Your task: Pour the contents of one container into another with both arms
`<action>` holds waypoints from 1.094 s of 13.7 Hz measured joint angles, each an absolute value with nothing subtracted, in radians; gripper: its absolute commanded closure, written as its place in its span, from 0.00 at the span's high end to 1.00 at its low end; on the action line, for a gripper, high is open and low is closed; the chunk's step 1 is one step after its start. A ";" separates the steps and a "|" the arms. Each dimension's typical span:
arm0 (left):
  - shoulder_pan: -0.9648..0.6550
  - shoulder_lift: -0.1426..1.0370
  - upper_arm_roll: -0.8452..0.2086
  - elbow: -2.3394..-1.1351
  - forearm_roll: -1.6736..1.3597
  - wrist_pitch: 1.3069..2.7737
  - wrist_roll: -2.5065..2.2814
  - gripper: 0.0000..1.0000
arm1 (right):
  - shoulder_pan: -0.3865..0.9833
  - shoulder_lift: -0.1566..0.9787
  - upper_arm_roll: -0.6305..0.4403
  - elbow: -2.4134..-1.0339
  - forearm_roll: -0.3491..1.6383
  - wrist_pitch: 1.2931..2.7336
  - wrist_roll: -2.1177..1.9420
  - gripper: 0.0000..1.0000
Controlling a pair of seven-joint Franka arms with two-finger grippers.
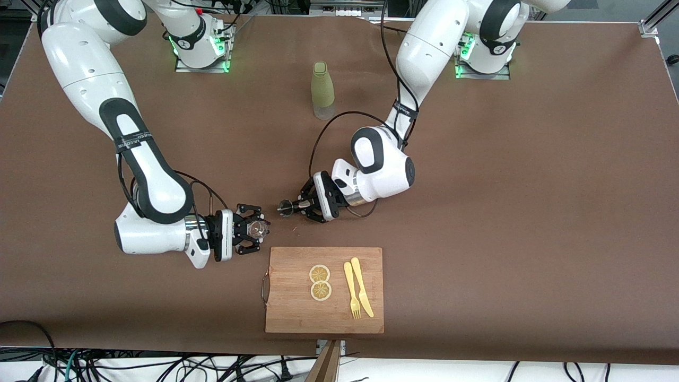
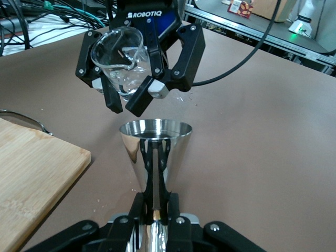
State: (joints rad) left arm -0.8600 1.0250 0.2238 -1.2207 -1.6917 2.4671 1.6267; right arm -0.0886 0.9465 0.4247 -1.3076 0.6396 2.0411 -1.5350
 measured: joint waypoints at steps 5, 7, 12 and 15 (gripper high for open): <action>-0.885 1.062 0.244 -1.173 -1.692 2.477 1.555 0.00 | -0.088 0.947 0.441 -1.306 0.576 2.037 -1.521 0.25; -0.892 1.073 0.250 -1.159 -1.692 2.486 1.545 0.00 | -0.089 0.947 0.463 -1.306 0.514 2.037 -1.475 0.25; -0.894 1.089 0.257 -1.134 -1.692 2.490 1.517 0.00 | -0.088 0.946 0.509 -1.280 0.373 2.033 -1.363 0.24; -0.896 1.094 0.259 -1.127 -1.692 2.490 1.513 0.00 | -0.088 0.946 0.518 -1.273 0.323 2.025 -1.332 0.24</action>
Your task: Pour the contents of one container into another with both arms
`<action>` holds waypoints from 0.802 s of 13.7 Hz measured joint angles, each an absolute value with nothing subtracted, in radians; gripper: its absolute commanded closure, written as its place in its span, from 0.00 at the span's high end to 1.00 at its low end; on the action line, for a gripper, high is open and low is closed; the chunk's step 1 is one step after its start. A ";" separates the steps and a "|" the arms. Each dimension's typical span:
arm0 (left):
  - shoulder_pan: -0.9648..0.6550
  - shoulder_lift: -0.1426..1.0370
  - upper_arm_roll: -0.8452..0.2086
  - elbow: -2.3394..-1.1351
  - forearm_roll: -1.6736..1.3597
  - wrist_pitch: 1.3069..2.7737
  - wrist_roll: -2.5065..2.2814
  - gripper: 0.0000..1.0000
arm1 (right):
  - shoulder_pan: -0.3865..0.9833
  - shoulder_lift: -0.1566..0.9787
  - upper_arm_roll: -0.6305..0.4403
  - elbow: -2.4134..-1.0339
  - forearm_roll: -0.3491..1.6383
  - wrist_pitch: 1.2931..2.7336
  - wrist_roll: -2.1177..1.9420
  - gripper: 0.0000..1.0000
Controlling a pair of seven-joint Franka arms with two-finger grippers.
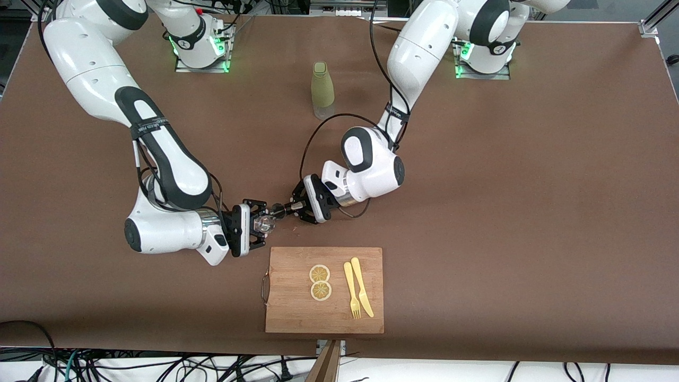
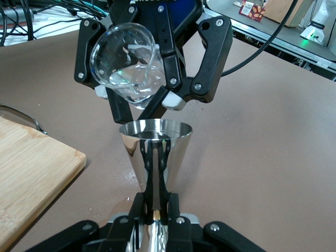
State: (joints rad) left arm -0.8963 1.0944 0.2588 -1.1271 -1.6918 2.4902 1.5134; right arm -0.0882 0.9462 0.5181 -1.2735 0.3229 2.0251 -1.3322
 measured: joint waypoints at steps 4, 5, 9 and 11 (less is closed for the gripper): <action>-0.897 1.098 0.260 -1.125 -1.692 2.495 1.510 0.00 | -0.088 0.946 0.523 -1.273 0.259 2.012 -1.309 0.23; -0.897 1.099 0.260 -1.125 -1.692 2.495 1.509 0.00 | -0.088 0.946 0.527 -1.273 0.237 2.011 -1.291 0.23; -0.897 1.099 0.260 -1.124 -1.692 2.495 1.506 0.00 | -0.088 0.946 0.555 -1.273 0.163 2.011 -1.213 0.23; -0.897 1.099 0.261 -1.123 -1.692 2.495 1.504 0.00 | -0.088 0.946 0.562 -1.273 0.143 2.011 -1.192 0.23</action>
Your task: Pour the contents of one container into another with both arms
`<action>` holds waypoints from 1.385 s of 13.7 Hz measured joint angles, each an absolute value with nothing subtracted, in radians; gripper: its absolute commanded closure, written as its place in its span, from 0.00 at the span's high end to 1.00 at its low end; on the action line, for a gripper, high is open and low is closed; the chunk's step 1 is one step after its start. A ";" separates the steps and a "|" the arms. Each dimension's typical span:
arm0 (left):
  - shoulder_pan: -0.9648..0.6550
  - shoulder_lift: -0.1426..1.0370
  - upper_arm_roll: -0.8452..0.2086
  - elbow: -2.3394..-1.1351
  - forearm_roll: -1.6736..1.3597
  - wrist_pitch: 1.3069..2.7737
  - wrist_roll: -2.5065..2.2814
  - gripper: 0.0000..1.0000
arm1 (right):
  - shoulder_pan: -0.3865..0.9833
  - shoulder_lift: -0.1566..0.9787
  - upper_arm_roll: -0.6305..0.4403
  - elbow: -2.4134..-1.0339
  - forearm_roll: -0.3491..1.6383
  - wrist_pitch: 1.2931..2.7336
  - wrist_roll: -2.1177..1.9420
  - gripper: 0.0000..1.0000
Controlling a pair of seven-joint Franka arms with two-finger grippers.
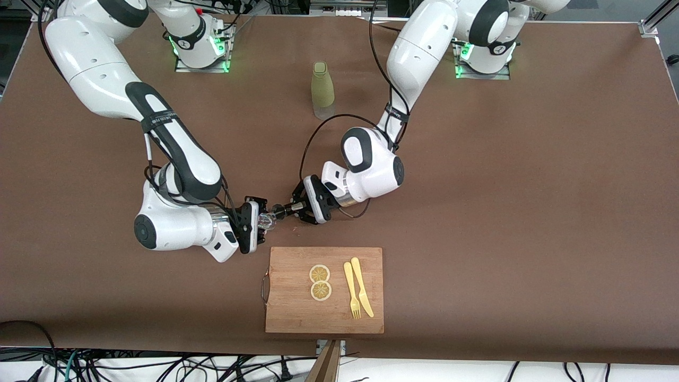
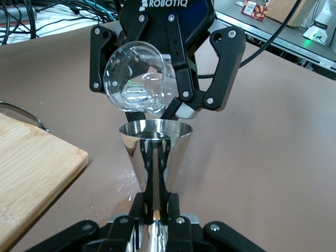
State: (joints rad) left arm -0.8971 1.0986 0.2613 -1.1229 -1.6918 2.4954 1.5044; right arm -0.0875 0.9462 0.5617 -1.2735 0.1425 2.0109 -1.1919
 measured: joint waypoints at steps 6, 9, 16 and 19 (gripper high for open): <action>-0.897 1.099 0.262 -1.122 -1.692 2.495 1.502 0.00 | -0.087 0.946 0.569 -1.273 0.119 2.009 -1.169 0.22; -0.897 1.099 0.262 -1.122 -1.692 2.495 1.502 0.00 | -0.088 0.946 0.570 -1.256 0.088 1.989 -1.167 0.22; -0.897 1.099 0.262 -1.121 -1.692 2.495 1.502 0.00 | -0.088 0.945 0.590 -1.201 0.015 1.978 -1.155 0.22; -0.897 1.099 0.264 -1.121 -1.692 2.495 1.502 0.00 | -0.088 0.945 0.591 -1.200 -0.005 1.978 -1.146 0.22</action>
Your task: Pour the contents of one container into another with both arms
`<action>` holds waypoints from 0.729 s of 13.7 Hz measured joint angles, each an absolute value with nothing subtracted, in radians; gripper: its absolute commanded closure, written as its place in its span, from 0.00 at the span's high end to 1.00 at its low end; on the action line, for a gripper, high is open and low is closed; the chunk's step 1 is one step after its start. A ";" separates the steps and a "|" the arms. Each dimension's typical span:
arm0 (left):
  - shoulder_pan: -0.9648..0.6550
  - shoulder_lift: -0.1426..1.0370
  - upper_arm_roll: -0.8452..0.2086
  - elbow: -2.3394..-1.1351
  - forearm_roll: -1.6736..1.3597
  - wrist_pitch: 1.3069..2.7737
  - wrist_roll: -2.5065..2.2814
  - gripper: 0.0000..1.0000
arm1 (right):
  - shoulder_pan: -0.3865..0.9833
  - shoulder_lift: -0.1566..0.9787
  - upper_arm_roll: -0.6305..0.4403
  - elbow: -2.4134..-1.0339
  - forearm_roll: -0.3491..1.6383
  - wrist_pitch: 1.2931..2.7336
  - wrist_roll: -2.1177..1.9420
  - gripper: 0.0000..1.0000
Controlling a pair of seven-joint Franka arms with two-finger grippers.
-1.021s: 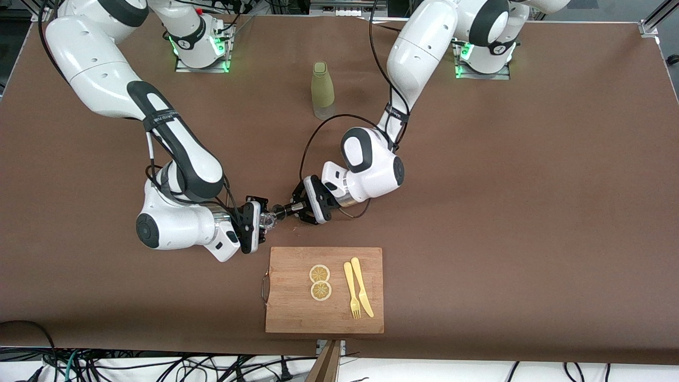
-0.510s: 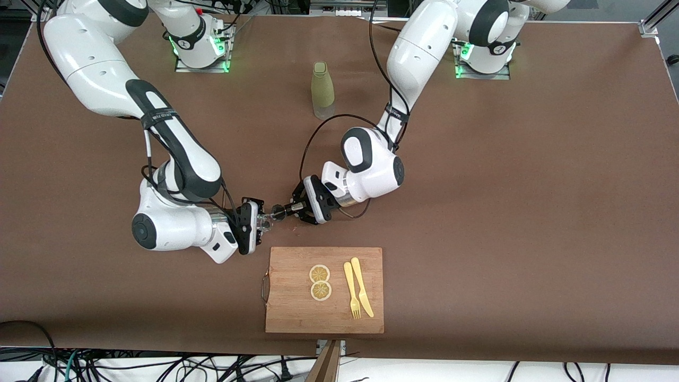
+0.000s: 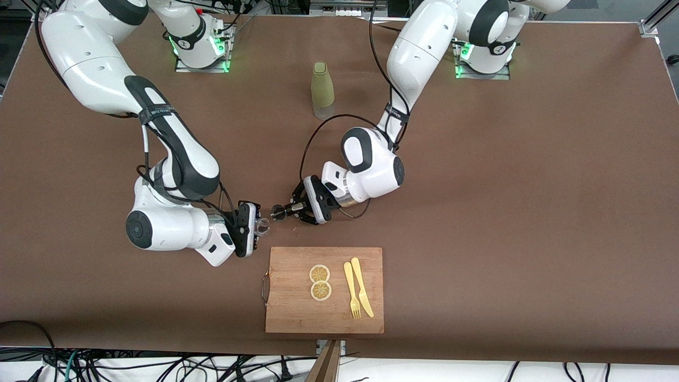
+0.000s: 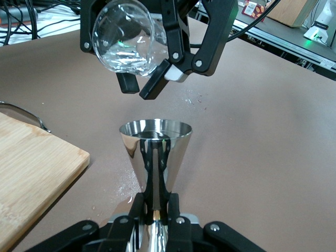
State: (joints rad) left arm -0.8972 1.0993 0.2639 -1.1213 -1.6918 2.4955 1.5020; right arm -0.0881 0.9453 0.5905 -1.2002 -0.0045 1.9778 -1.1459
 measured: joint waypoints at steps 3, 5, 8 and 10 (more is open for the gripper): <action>-0.897 1.099 0.267 -1.121 -1.692 2.496 1.502 0.00 | -0.088 0.945 0.597 -1.200 -0.012 1.977 -1.145 0.22; -0.897 1.099 0.269 -1.121 -1.692 2.495 1.502 0.00 | -0.085 0.945 0.606 -1.200 -0.014 1.975 -1.145 0.22; -0.897 1.099 0.269 -1.118 -1.692 2.495 1.502 0.00 | -0.076 0.945 0.607 -1.200 -0.023 1.951 -1.145 0.22; -0.897 1.099 0.270 -1.112 -1.692 2.495 1.502 0.00 | -0.074 0.945 0.608 -1.200 -0.033 1.941 -1.145 0.22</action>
